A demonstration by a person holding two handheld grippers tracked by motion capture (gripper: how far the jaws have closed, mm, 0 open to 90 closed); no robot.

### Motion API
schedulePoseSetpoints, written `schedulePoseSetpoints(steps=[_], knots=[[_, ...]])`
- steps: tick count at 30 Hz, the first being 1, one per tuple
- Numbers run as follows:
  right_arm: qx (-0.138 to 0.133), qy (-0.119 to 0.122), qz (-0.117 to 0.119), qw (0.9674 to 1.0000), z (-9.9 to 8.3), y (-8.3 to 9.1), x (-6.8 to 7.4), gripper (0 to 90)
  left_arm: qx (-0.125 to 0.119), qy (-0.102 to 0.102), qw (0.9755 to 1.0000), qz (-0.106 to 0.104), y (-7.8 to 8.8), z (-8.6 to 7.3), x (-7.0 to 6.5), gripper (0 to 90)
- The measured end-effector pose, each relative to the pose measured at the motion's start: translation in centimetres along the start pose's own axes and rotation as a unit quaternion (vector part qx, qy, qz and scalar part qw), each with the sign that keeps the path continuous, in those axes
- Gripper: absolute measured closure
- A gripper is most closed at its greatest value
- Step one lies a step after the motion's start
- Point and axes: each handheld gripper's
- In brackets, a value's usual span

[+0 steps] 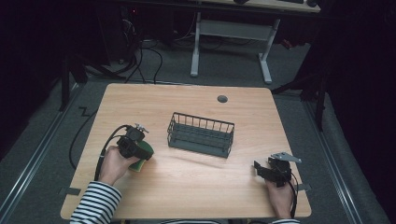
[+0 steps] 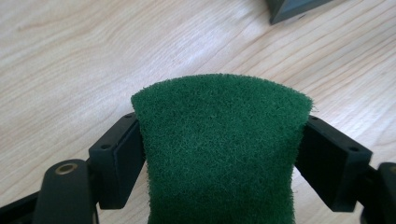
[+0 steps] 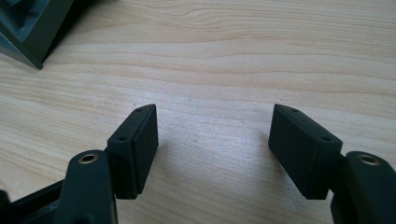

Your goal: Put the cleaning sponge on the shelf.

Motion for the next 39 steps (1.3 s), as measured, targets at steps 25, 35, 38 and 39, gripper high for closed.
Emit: schedulePoseSetpoints(steps=[25,35,38,39], knots=[[0.001,0.001,0.002,1.0000,0.0,0.0,0.0,32.1,-0.072,0.001,0.9958,-0.056,7.4,5.7,-1.3,22.8],[0.000,-0.001,0.003,1.0000,0.0,0.0,0.0,32.0,-0.083,-0.036,0.9944,-0.056,8.5,9.4,-3.3,22.8],[0.000,-0.001,0.003,1.0000,0.0,0.0,-0.1,32.1,-0.084,-0.043,0.9938,-0.060,8.6,10.7,-4.0,22.7],[0.000,-0.002,0.003,1.0000,0.0,0.0,-0.1,32.1,-0.082,-0.049,0.9936,-0.061,8.5,11.3,-4.2,22.7]])
Point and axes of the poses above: each handheld gripper's, and its own axes: y roughly backward along the jaws, z roughly out of its top, x roughly to its left, and after that the axes turned 3 degrees about -y, right-handed
